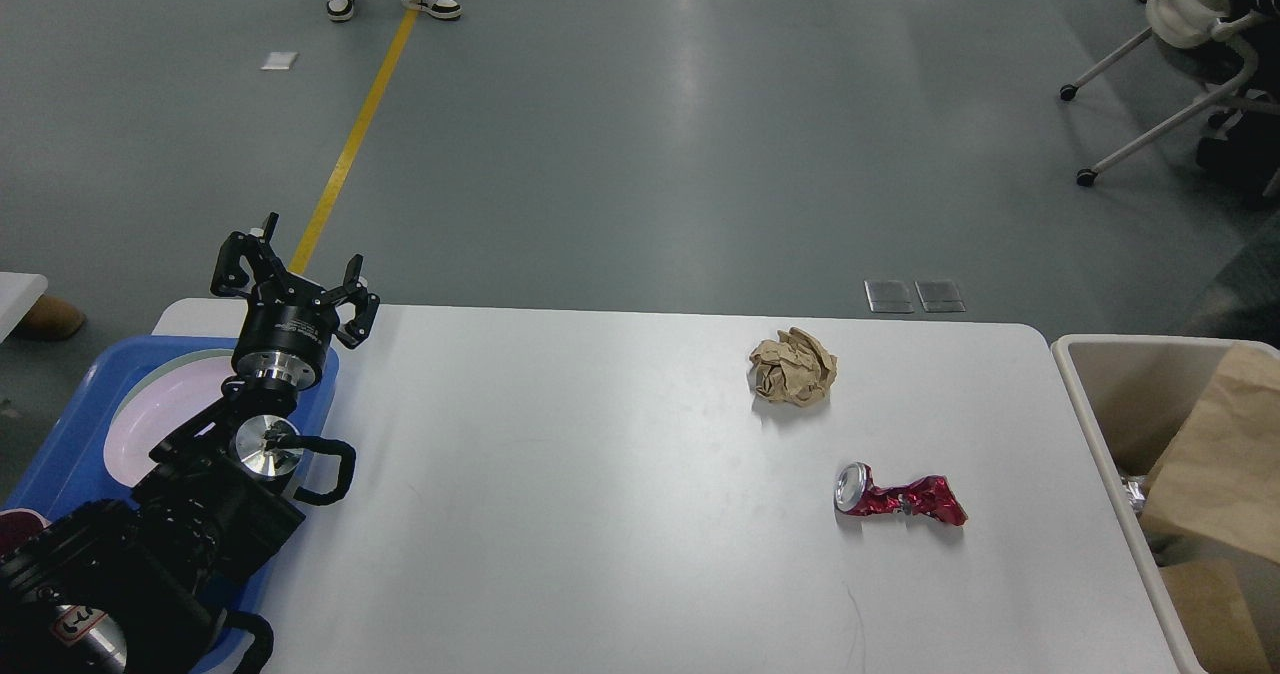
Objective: Tidy desktop
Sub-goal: 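Grasp the large brown paper bag and drop it into the bin, then move the right gripper over to the red crushed can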
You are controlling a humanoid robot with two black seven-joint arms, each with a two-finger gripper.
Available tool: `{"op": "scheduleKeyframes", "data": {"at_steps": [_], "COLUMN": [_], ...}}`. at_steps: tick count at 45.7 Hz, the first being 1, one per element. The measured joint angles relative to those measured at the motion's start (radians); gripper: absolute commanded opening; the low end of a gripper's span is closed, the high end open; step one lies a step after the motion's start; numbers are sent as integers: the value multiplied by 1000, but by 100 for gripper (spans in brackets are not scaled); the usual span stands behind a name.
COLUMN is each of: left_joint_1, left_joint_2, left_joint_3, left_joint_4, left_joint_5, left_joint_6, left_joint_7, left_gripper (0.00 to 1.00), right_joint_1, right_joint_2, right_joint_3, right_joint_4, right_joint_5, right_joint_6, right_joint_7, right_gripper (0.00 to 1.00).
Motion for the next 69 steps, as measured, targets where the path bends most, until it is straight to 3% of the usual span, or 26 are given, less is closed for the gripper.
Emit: {"op": "scheduleKeyframes", "data": {"at_steps": [15, 31, 37, 42, 50, 54, 59, 69], "left_joint_1": [0, 0, 0, 0, 0, 0, 0, 0], "left_joint_2": [-1, 0, 1, 0, 0, 0, 0, 0], "left_joint_3": [0, 0, 0, 0, 0, 0, 0, 0], "left_joint_4": [0, 0, 0, 0, 0, 0, 0, 0], "left_joint_5": [0, 0, 0, 0, 0, 0, 0, 0], "left_joint_6": [0, 0, 0, 0, 0, 0, 0, 0], "left_joint_7": [0, 0, 0, 0, 0, 0, 0, 0], "left_gripper": [97, 97, 96, 97, 97, 96, 96, 97], "right_joint_1": [138, 674, 883, 1032, 1151, 1175, 1189, 1112], "right_joint_2": [85, 225, 297, 357, 449, 474, 485, 432], "right_joint_3": [-14, -188, -236, -243, -246, -245, -241, -215], "right_joint_4": [32, 398, 538, 615, 669, 682, 692, 682], "right_joint_5": [0, -2, -1, 11, 42, 45, 46, 64], "right_joint_6": [5, 84, 204, 370, 644, 734, 781, 757], "right_joint_7": [1, -1, -1, 3, 6, 6, 6, 6], "right_gripper": [100, 100, 100, 100, 100, 100, 100, 100]}}
